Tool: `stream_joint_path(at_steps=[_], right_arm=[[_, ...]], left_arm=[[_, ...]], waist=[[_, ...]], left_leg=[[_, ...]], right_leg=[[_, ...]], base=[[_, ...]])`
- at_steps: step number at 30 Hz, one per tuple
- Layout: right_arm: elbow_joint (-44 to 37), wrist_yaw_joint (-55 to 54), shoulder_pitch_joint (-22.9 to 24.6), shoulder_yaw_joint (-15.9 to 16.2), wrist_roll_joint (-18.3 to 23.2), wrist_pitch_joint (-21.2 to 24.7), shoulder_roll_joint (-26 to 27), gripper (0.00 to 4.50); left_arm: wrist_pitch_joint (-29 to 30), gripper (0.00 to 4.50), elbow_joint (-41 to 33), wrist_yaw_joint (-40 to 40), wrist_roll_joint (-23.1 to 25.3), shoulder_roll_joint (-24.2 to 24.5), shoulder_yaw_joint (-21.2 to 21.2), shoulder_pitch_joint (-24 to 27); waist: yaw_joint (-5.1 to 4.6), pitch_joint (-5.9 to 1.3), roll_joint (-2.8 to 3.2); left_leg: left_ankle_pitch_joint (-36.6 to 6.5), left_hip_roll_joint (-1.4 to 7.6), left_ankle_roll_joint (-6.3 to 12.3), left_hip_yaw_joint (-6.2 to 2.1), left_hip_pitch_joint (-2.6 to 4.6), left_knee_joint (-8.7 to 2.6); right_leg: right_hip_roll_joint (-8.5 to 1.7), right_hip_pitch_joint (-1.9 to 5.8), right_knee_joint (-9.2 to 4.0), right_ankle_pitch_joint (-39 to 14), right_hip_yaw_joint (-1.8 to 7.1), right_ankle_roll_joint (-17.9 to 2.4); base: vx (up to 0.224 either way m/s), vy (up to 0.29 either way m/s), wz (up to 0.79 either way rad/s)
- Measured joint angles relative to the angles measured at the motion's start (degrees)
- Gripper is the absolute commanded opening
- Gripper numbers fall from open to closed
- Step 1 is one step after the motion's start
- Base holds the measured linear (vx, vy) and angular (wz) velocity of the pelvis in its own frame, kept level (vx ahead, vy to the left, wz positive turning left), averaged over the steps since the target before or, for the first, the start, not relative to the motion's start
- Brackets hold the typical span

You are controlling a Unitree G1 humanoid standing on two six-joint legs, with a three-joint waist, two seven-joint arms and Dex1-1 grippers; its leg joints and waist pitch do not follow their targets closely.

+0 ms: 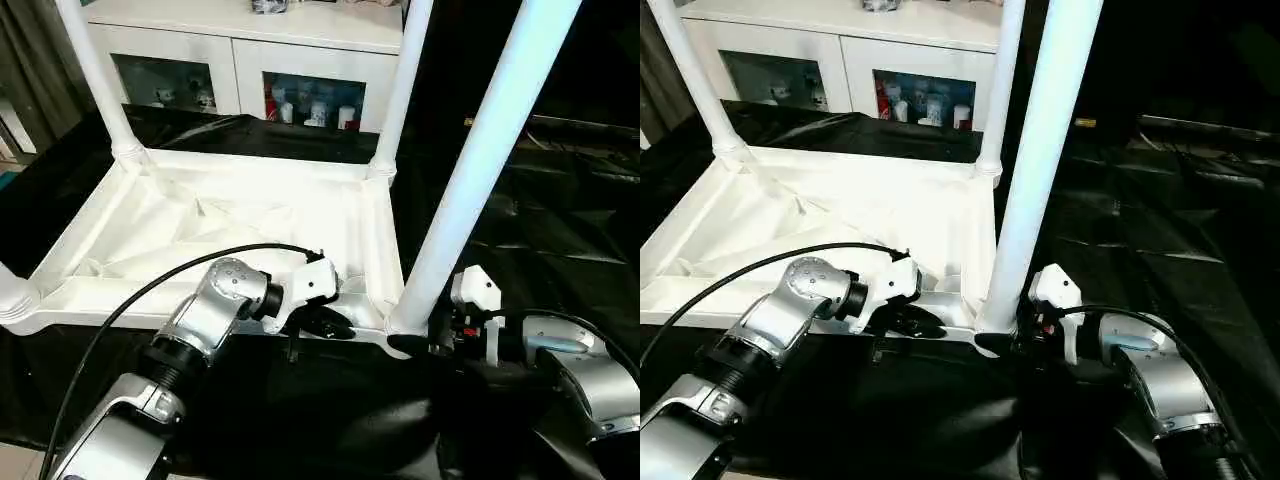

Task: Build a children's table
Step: Rotate leg to tighten

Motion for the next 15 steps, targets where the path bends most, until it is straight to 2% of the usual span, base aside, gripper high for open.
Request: stream_joint_path(at_steps=[2,6,15], right_arm=[[0.2,0.0,-0.1,0.0,0.0,0.0,0.0,3.1],[0.5,0.0,-0.3,0.0,0.0,0.0,0.0,2.81],[1.4,-2.8,0.0,-0.6,0.0,-0.3,1.9,2.69]], left_arm=[[0.1,0.0,-0.2,0.0,0.0,0.1,0.0,0.1],[0.3,0.0,-0.4,0.0,0.0,0.2,0.0,0.2],[1.7,0.0,-0.4,1.4,0.1,0.0,0.5,0.2]], waist=[[0.0,0.0,0.0],[-0.02,0.02,-0.03],[-0.28,-0.01,-0.22]], left_leg=[[0.0,0.0,0.01,0.0,0.0,0.0],[0.0,0.01,0.01,0.0,0.01,0.03],[0.0,0.01,0.0,0.0,0.08,0.17]], right_leg=[[0.0,0.0,0.01,0.0,0.0,0.0],[0.0,0.0,0.05,0.0,0.0,0.0],[0.0,0.01,0.28,0.0,0.06,0.0]], base=[[0.0,0.0,0.0],[0.0,0.0,0.0],[0.0,0.0,0.0]])
